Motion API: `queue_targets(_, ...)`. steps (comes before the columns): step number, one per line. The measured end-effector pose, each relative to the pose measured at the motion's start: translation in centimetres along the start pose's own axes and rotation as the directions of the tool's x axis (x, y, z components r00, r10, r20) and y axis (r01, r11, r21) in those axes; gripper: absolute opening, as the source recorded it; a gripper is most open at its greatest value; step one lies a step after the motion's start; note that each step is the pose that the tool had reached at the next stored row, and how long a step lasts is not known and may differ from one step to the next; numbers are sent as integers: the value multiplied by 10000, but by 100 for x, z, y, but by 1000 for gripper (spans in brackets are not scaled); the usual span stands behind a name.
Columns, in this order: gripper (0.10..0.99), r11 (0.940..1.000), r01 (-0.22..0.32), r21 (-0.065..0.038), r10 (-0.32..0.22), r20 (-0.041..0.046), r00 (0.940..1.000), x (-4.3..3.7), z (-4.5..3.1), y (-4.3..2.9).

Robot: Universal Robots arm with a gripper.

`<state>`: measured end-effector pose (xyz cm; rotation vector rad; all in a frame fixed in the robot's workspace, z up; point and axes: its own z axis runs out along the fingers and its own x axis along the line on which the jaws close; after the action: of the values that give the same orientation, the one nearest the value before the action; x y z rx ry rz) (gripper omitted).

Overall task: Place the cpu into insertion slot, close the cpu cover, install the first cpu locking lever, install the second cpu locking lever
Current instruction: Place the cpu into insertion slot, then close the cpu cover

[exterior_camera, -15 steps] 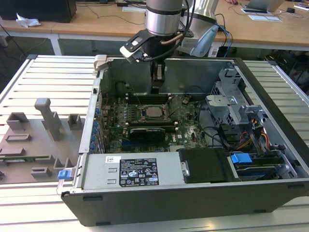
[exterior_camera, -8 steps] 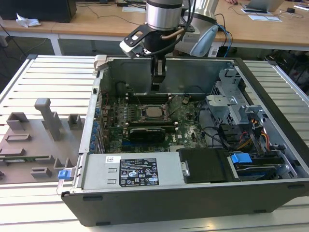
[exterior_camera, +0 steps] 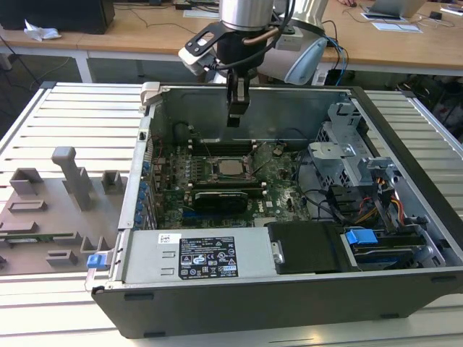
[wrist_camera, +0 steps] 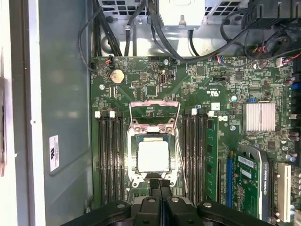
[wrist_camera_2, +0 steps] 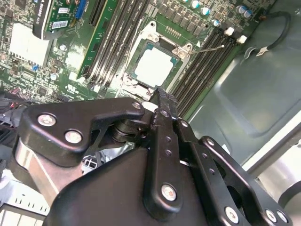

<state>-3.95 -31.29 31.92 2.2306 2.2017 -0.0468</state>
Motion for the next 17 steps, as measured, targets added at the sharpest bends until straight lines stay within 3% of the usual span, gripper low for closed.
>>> queue_targets(13,106,10000,0,0,0,0,10000,0,-3,0)
queue_targets(17,106,10000,0,1,0,5,10000,0,-4,28)
